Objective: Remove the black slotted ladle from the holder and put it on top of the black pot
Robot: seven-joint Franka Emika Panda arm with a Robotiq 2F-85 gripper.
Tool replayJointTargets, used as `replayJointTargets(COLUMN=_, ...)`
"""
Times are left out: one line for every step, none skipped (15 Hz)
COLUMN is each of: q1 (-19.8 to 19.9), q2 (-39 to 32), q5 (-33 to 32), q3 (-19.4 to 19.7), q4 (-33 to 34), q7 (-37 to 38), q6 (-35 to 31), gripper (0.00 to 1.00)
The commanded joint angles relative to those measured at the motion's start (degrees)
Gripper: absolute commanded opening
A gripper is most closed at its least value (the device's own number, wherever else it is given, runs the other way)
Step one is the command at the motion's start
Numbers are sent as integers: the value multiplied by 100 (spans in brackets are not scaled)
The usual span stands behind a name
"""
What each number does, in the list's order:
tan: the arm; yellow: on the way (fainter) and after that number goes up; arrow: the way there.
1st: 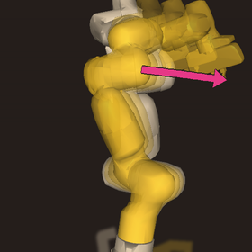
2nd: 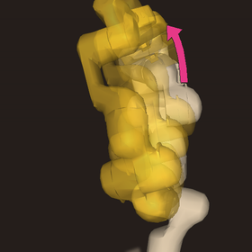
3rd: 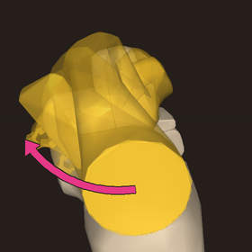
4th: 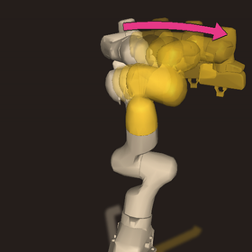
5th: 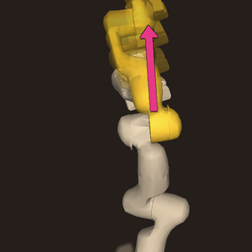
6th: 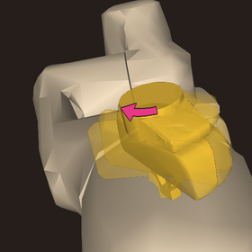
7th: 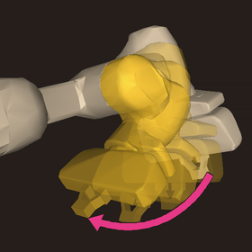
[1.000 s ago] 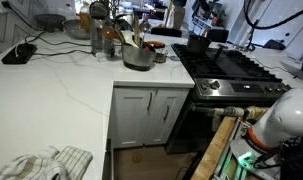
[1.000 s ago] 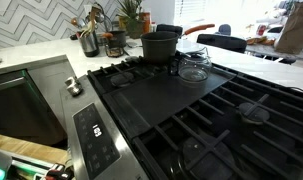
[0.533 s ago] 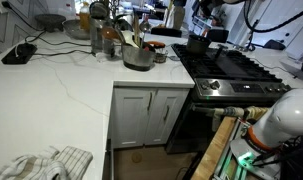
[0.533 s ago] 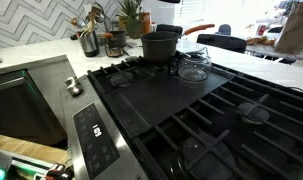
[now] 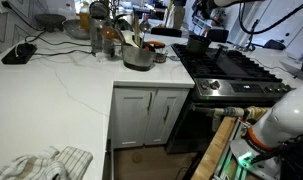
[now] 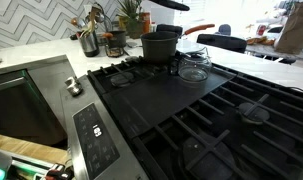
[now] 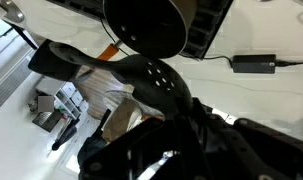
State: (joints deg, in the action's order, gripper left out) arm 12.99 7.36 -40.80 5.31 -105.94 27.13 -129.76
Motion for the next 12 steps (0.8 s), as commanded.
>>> replayJointTargets(q1=66, q2=-732, q5=-201, q3=192, q4=672, q7=315, q6=250, gripper=2)
replayJointTargets(q1=60, q2=-886, q5=-210, q3=264, q4=804, q7=365, q6=336, gripper=2)
replayJointTargets(q1=50, q2=-1022, q5=-221, q3=334, q4=923, q7=419, q6=483, gripper=2)
replayJointTargets(q1=40, q2=-1169, q5=-216, q3=409, q4=1056, q7=464, q6=662, gripper=2)
replayJointTargets(q1=29, q2=-1317, q5=-202, q3=483, q4=1189, q7=494, q6=786, gripper=2)
replayJointTargets(q1=21, q2=-1434, q5=-192, q3=552, q4=1291, q7=513, q6=906, gripper=2)
replayJointTargets(q1=13, q2=-1571, q5=-137, q3=611, q4=1415, q7=503, q6=1004, gripper=2)
replayJointTargets(q1=10, q2=-1699, q5=-121, q3=671, q4=1539, q7=521, q6=1081, gripper=2)
replayJointTargets(q1=9, q2=-1822, q5=-88, q3=725, q4=1662, q7=513, q6=1149, gripper=2)
replayJointTargets(q1=8, q2=-1946, q5=-64, q3=773, q4=1776, q7=514, q6=1177, gripper=2)
replayJointTargets(q1=7, q2=-2054, q5=-48, q3=815, q4=1873, q7=491, q6=1206, gripper=2)
replayJointTargets(q1=5, q2=-2188, q5=-31, q3=850, q4=2003, q7=456, q6=1220, gripper=2)
